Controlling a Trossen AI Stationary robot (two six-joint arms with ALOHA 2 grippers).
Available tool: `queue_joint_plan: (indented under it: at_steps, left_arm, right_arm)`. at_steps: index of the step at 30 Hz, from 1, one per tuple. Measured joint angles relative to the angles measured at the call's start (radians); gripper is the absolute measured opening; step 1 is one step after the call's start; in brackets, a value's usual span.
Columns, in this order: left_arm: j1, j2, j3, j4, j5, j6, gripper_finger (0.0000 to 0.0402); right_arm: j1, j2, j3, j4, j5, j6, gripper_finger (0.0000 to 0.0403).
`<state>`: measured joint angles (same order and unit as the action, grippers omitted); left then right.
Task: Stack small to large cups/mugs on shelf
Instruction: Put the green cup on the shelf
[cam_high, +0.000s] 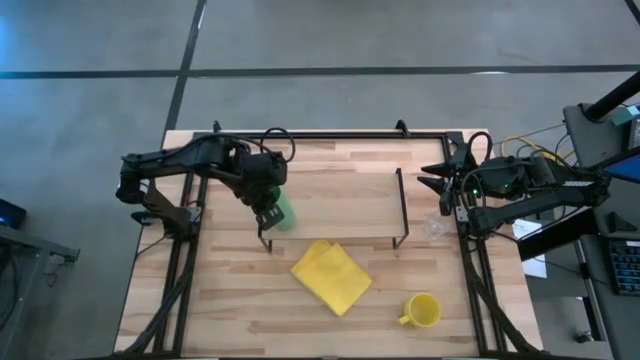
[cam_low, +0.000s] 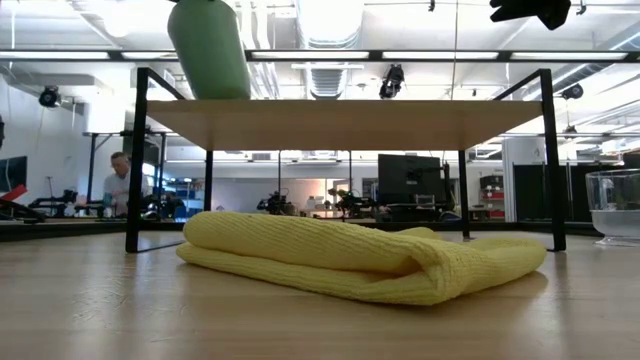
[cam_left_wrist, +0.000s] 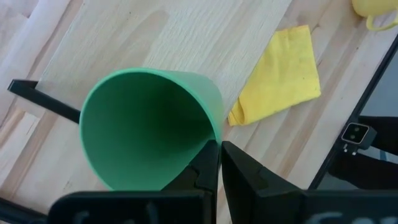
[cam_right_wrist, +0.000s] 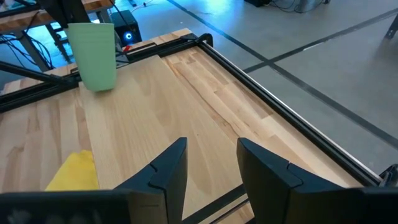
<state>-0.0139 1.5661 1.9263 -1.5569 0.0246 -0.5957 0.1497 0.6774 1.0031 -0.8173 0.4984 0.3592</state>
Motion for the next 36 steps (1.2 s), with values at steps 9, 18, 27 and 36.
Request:
queue_joint_plan:
  at_steps: [9, 18, 27, 36]
  left_arm:
    - [0.001, 0.002, -0.008, 0.034, -0.004, 0.0, 0.0]
    - [0.001, 0.006, -0.024, 0.072, -0.006, 0.0, 0.0038]
    - [0.001, 0.004, -0.025, 0.114, -0.005, -0.001, 0.0065]
    - [0.001, 0.003, -0.025, 0.197, -0.004, -0.001, 0.0066]
  right_arm:
    - [0.0, 0.0, 0.0, 0.0, 0.0, 0.0, 0.0134]
    - [0.0, 0.0, 0.0, 0.0, 0.0, 0.0, 0.0134]
    - [0.0, 0.0, 0.0, 0.0, 0.0, 0.0, 0.0134]
    - [0.0, 0.0, -0.002, 0.0, 0.0, 0.008, 0.0134]
